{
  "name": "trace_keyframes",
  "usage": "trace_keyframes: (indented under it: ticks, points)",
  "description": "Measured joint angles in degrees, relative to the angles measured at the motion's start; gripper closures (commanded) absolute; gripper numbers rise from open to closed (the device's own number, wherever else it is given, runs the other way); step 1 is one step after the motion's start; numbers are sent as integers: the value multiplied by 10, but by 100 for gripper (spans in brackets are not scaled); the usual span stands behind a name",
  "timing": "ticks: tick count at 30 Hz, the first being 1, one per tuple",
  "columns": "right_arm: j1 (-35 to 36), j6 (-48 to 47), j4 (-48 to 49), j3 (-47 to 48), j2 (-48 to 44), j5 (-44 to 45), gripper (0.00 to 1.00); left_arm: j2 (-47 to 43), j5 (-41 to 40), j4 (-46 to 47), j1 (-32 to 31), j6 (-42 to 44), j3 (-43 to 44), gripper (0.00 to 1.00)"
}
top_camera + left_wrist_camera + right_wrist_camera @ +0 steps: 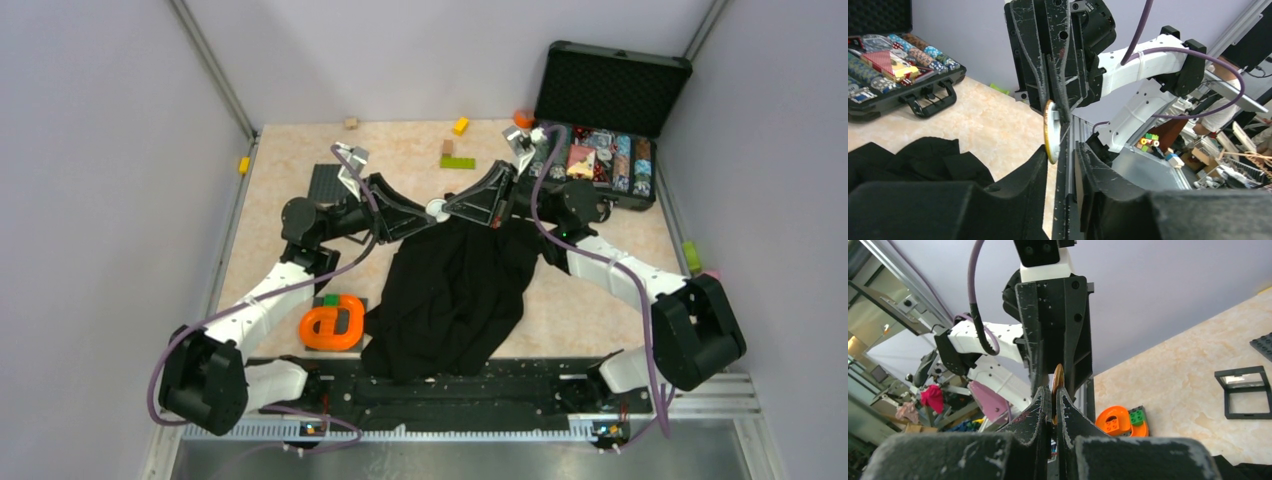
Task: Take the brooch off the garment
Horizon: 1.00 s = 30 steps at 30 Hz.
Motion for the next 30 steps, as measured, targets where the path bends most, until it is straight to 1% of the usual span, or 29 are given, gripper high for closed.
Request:
trace_keyframes:
  ticks: [2,6,9,10,11,13,14,15,17,21,25,27,30]
  points:
    - [0,6,5,0,0,-2,100,4,2,7,0,-3,0,82]
    - [0,13,12,0,0,-5,100,17,7,15,0,-12,1,87]
    - [-1,15,14,0,2,-5,100,20,11,19,0,-20,3,88]
    - [-1,15,14,0,2,-5,100,22,13,21,0,-22,4,88]
    - [-1,15,14,0,2,-5,100,23,13,22,0,-25,5,85]
    - [-1,14,13,0,2,-6,100,25,14,25,0,-29,5,70]
    - [-1,13,13,0,2,-7,100,25,14,26,0,-31,5,66]
    - [-1,12,13,0,2,-10,100,25,13,27,1,-30,5,65]
    - [0,9,11,0,2,-17,100,25,11,28,3,-34,5,66]
    - [0,4,0,0,2,-26,100,24,9,29,16,-37,5,73]
    - [0,0,-13,6,3,-32,100,17,9,29,30,-40,5,75]
    - [0,0,-13,7,3,-34,100,14,9,30,32,-44,5,75]
    - [0,0,-16,7,3,-36,100,13,9,30,33,-47,5,69]
